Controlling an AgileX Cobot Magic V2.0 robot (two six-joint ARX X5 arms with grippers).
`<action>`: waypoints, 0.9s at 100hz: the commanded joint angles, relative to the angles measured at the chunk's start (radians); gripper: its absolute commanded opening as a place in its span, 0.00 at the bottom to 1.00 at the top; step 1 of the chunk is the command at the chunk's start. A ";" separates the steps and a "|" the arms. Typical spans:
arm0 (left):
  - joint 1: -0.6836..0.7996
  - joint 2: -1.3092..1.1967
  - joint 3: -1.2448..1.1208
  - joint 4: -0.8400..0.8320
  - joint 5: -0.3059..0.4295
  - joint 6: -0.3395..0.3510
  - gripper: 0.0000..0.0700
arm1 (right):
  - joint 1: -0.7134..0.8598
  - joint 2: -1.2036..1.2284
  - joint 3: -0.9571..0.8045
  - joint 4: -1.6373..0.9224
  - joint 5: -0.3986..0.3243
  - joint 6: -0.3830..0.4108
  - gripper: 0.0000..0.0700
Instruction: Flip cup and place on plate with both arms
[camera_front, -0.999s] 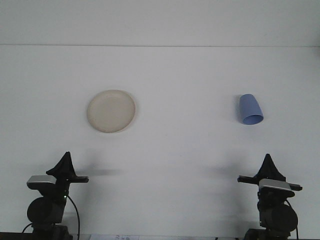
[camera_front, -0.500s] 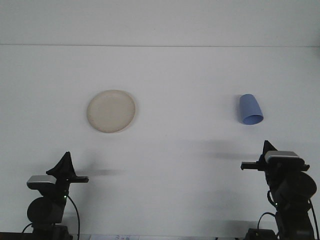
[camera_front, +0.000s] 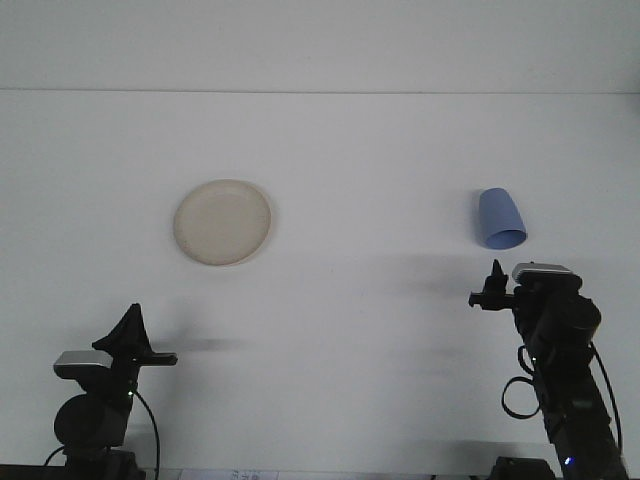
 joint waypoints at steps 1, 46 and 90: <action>-0.001 -0.001 -0.019 0.012 -0.002 0.001 0.02 | 0.004 0.041 -0.035 0.080 -0.003 0.011 0.61; -0.001 -0.001 -0.019 0.012 -0.002 0.001 0.02 | 0.008 0.431 -0.140 0.626 -0.031 0.020 0.61; -0.001 -0.001 -0.019 0.012 -0.002 0.001 0.02 | 0.007 0.768 -0.047 0.846 -0.079 0.030 0.59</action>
